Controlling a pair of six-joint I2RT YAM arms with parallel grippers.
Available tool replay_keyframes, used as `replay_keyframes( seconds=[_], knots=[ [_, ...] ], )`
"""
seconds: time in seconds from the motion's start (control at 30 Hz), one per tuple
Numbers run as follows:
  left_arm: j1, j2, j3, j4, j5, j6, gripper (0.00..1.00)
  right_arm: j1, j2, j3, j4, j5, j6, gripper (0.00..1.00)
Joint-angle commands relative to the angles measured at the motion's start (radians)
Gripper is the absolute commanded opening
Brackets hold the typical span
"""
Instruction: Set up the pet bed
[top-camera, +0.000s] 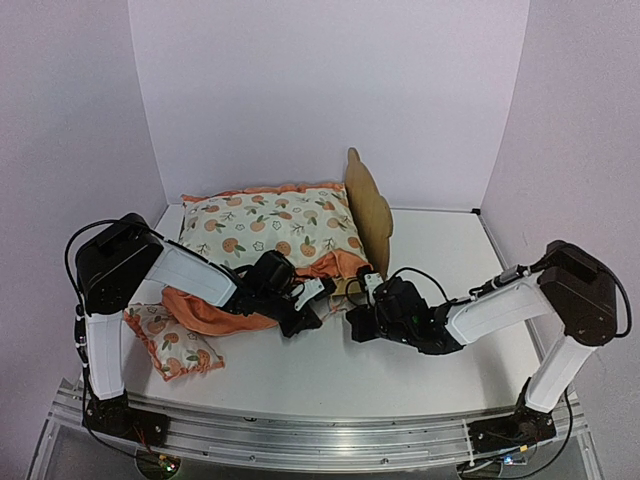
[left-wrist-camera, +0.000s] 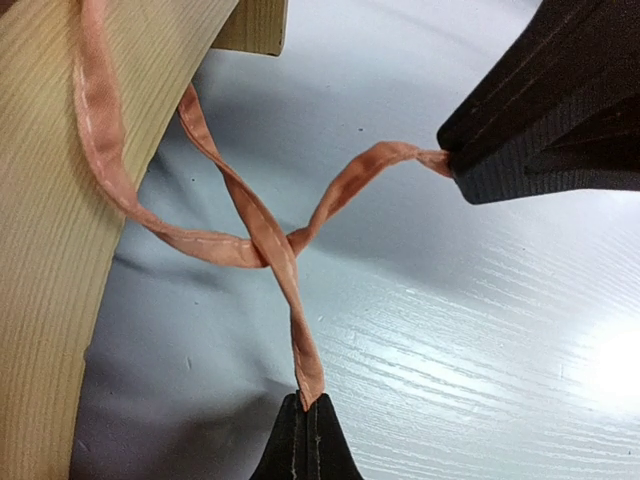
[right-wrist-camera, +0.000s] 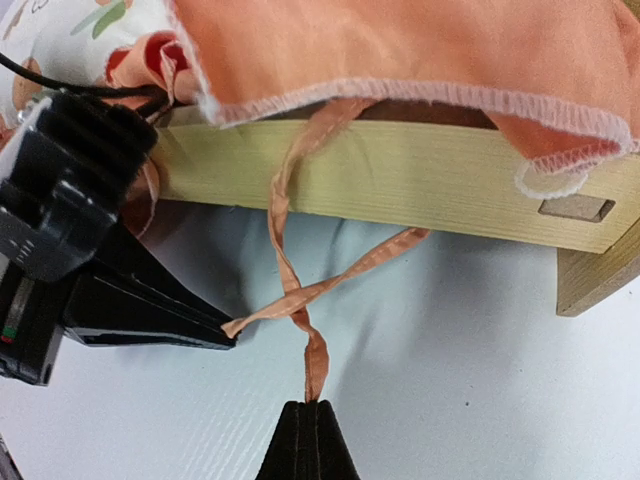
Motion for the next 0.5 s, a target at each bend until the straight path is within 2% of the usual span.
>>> replay_keyframes(
  seconds=[0.0, 0.07, 0.13, 0.17, 0.23, 0.33, 0.47],
  knots=[
    [0.000, 0.009, 0.012, 0.033, 0.028, 0.063, 0.00, -0.035, -0.055, -0.001, -0.001, -0.091, 0.067, 0.00],
    [-0.001, 0.009, 0.011, 0.020, 0.031, 0.067, 0.12, -0.044, -0.059, 0.006, -0.002, -0.094, 0.069, 0.00],
    [-0.001, 0.002, 0.012, 0.015, 0.012, 0.060, 0.33, -0.046, -0.051, 0.015, -0.001, -0.097, 0.063, 0.00],
    [-0.001, -0.003, 0.015, 0.012, -0.009, 0.051, 0.38, -0.047, -0.043, 0.020, -0.001, -0.098, 0.060, 0.00],
    [0.001, -0.015, 0.025, 0.003, -0.065, 0.009, 0.43, -0.048, -0.026, 0.027, -0.002, -0.098, 0.059, 0.00],
    [0.008, -0.038, 0.051, -0.022, -0.099, -0.095, 0.44, -0.048, -0.011, 0.032, 0.001, -0.099, 0.059, 0.00],
    [0.017, -0.063, 0.083, -0.029, -0.045, -0.254, 0.48, -0.048, -0.007, 0.030, 0.001, -0.104, 0.053, 0.00]
  ],
)
